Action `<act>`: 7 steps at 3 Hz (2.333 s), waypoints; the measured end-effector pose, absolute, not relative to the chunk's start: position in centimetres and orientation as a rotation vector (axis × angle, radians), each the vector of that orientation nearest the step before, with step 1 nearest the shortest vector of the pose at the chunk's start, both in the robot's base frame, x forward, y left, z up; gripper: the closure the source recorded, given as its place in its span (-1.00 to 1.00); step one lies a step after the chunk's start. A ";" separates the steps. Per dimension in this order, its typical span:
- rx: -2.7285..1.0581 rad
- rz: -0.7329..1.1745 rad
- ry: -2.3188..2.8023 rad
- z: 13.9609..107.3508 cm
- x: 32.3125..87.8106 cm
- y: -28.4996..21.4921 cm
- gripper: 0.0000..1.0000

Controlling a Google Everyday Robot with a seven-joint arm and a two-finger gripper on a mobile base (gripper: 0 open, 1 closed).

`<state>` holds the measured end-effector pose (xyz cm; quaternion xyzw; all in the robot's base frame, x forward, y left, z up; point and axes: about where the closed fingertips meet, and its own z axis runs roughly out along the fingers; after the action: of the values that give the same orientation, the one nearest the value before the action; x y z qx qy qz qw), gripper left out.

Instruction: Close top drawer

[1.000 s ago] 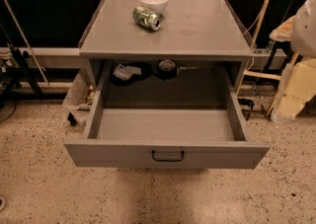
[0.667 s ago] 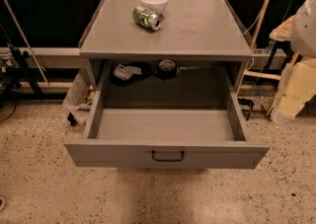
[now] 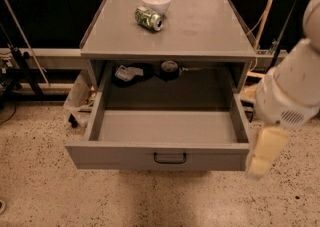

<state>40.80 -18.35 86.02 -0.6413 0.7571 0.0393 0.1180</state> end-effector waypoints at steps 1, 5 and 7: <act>-1.835 0.333 2.216 78.1 37.7 -15.5 -1.00; -1.724 0.421 2.576 52.6 38.0 -15.2 -1.00; -1.562 0.073 2.585 61.4 45.8 -18.6 -1.00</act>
Offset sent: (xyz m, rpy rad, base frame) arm -0.1881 0.0692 -0.3571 0.1582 0.5948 -0.0370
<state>45.82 -18.63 61.38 -0.5161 0.8541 0.0240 0.0603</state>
